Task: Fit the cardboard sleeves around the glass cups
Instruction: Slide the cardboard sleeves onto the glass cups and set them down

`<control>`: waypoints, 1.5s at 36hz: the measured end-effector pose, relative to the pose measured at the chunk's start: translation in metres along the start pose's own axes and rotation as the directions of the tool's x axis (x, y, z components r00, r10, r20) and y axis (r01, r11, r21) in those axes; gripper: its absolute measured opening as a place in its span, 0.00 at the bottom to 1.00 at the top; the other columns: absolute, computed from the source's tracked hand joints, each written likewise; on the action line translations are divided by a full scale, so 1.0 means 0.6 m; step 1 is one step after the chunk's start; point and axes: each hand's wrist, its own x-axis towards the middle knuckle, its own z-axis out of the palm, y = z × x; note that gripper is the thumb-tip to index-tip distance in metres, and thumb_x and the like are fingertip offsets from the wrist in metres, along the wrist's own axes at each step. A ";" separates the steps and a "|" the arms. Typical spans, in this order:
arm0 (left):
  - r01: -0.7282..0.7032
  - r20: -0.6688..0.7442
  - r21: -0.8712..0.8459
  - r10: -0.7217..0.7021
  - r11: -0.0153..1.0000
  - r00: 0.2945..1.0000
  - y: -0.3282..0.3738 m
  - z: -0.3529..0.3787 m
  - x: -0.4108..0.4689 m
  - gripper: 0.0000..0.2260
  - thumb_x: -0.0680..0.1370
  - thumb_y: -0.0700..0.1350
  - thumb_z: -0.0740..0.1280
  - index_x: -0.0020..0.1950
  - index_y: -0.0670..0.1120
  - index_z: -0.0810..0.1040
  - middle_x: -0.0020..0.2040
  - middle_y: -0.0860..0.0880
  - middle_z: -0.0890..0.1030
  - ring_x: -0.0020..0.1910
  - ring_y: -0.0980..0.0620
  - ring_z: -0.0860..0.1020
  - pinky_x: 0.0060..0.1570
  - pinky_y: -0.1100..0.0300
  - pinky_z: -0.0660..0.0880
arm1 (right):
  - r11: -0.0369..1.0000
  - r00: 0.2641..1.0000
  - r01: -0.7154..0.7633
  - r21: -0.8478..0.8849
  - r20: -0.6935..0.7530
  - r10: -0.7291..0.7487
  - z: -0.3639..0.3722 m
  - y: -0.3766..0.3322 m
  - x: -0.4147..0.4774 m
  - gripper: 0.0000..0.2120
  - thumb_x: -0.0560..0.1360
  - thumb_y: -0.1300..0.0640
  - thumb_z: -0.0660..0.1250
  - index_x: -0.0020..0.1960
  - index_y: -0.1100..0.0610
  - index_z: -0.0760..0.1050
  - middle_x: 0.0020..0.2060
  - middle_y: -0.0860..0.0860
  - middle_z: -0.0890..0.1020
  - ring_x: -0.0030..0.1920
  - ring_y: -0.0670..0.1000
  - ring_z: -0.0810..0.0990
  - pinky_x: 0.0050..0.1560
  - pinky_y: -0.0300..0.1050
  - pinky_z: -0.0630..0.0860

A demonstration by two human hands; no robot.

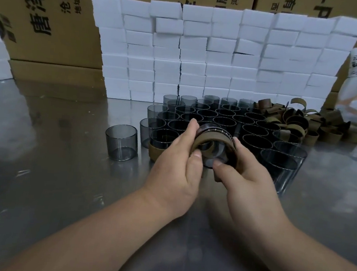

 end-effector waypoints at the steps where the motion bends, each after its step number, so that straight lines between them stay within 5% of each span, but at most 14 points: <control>1: 0.003 0.002 -0.005 -0.003 1.000 1.000 0.000 -0.001 0.001 0.26 0.75 0.49 0.51 0.73 0.43 0.59 0.70 0.50 0.67 0.67 0.63 0.62 0.65 0.75 0.56 | 1.000 1.000 0.000 0.018 0.006 0.000 -0.003 0.000 0.001 0.20 0.73 0.64 0.64 0.59 0.44 0.70 0.37 0.31 0.81 0.39 0.30 0.77 0.39 0.23 0.70; 6: -0.039 0.021 -0.005 0.039 0.999 0.999 0.002 -0.006 0.001 0.26 0.77 0.55 0.50 0.72 0.44 0.63 0.67 0.48 0.72 0.66 0.56 0.69 0.67 0.60 0.64 | 0.993 1.000 -0.011 0.116 0.030 0.007 -0.014 0.000 0.003 0.27 0.70 0.68 0.65 0.68 0.60 0.69 0.43 0.42 0.82 0.39 0.33 0.78 0.39 0.25 0.71; 15: -0.031 -0.026 -0.060 0.030 0.998 0.999 0.001 -0.009 0.006 0.24 0.78 0.54 0.54 0.70 0.44 0.66 0.64 0.46 0.75 0.64 0.52 0.72 0.63 0.50 0.70 | 0.988 1.000 0.006 0.153 0.001 -0.006 -0.020 -0.002 0.006 0.26 0.67 0.70 0.66 0.65 0.62 0.73 0.51 0.51 0.83 0.39 0.34 0.78 0.40 0.26 0.72; 22: -0.054 -0.088 -0.069 0.048 0.996 0.995 0.001 -0.010 0.011 0.21 0.77 0.50 0.55 0.67 0.43 0.71 0.61 0.53 0.75 0.62 0.60 0.72 0.62 0.65 0.68 | 0.988 0.999 0.036 0.147 -0.020 -0.033 -0.022 -0.008 0.005 0.18 0.69 0.71 0.67 0.56 0.59 0.79 0.31 0.40 0.81 0.33 0.34 0.78 0.38 0.26 0.71; 27: -0.057 -0.121 -0.094 0.046 0.994 0.992 -0.001 -0.010 0.014 0.19 0.76 0.50 0.56 0.64 0.44 0.73 0.57 0.59 0.75 0.59 0.63 0.72 0.59 0.69 0.68 | 0.989 0.998 0.056 0.137 -0.034 -0.052 -0.020 -0.011 0.003 0.15 0.69 0.70 0.68 0.52 0.56 0.80 0.34 0.39 0.83 0.34 0.34 0.79 0.37 0.25 0.72; 31: -0.054 -0.127 -0.107 0.040 0.993 0.991 -0.004 -0.010 0.014 0.15 0.76 0.52 0.58 0.61 0.51 0.72 0.56 0.59 0.75 0.58 0.62 0.74 0.58 0.60 0.73 | 0.990 0.997 0.068 0.123 -0.033 -0.065 -0.020 -0.012 0.003 0.14 0.69 0.69 0.68 0.49 0.54 0.81 0.33 0.39 0.83 0.34 0.34 0.79 0.36 0.25 0.72; 37: -0.069 -0.132 -0.121 0.053 0.990 0.990 -0.005 -0.010 0.016 0.13 0.73 0.59 0.55 0.55 0.60 0.69 0.53 0.59 0.76 0.54 0.63 0.74 0.54 0.67 0.71 | 0.988 0.995 0.078 0.131 -0.067 -0.069 -0.016 -0.004 0.003 0.14 0.68 0.65 0.70 0.52 0.53 0.79 0.36 0.40 0.84 0.35 0.36 0.80 0.37 0.27 0.73; 40: -0.124 -0.117 -0.082 0.114 0.989 0.986 -0.007 -0.010 0.017 0.13 0.75 0.57 0.54 0.57 0.56 0.69 0.55 0.56 0.74 0.55 0.63 0.73 0.56 0.71 0.67 | 0.984 0.995 0.089 0.153 -0.062 -0.080 -0.012 0.000 0.002 0.15 0.68 0.63 0.71 0.52 0.50 0.77 0.37 0.38 0.84 0.38 0.36 0.81 0.37 0.27 0.73; 44: -0.083 -0.081 -0.135 0.073 0.987 0.994 -0.010 -0.009 0.011 0.26 0.74 0.68 0.49 0.65 0.55 0.65 0.65 0.54 0.69 0.65 0.64 0.66 0.64 0.71 0.60 | 0.985 0.995 0.097 0.146 -0.038 -0.093 -0.008 0.000 0.000 0.19 0.66 0.63 0.73 0.52 0.49 0.72 0.39 0.32 0.81 0.41 0.35 0.81 0.38 0.25 0.72; 46: 0.029 -0.034 -0.277 -0.040 0.960 0.999 -0.008 -0.006 0.009 0.30 0.69 0.75 0.49 0.64 0.60 0.63 0.70 0.52 0.67 0.69 0.59 0.64 0.69 0.64 0.59 | 0.987 0.997 0.077 0.143 -0.019 -0.075 -0.005 -0.002 -0.003 0.24 0.61 0.57 0.74 0.54 0.47 0.70 0.41 0.33 0.81 0.40 0.34 0.80 0.37 0.25 0.72; 50: 0.196 0.065 -0.532 -0.191 0.824 0.979 -0.002 -0.006 0.008 0.25 0.66 0.68 0.54 0.60 0.61 0.68 0.64 0.47 0.76 0.65 0.50 0.72 0.68 0.48 0.64 | 0.989 0.999 0.032 0.147 0.006 -0.033 -0.003 0.001 -0.002 0.49 0.48 0.44 0.72 0.69 0.50 0.63 0.53 0.44 0.76 0.43 0.35 0.80 0.38 0.27 0.73; 54: 0.256 0.086 -0.612 -0.259 0.748 0.962 -0.003 -0.004 0.010 0.18 0.70 0.60 0.55 0.55 0.55 0.74 0.53 0.50 0.80 0.58 0.51 0.76 0.62 0.52 0.70 | 0.988 1.000 0.006 0.152 0.024 -0.010 -0.004 -0.004 -0.002 0.48 0.52 0.41 0.74 0.70 0.51 0.65 0.57 0.48 0.74 0.44 0.32 0.78 0.40 0.25 0.72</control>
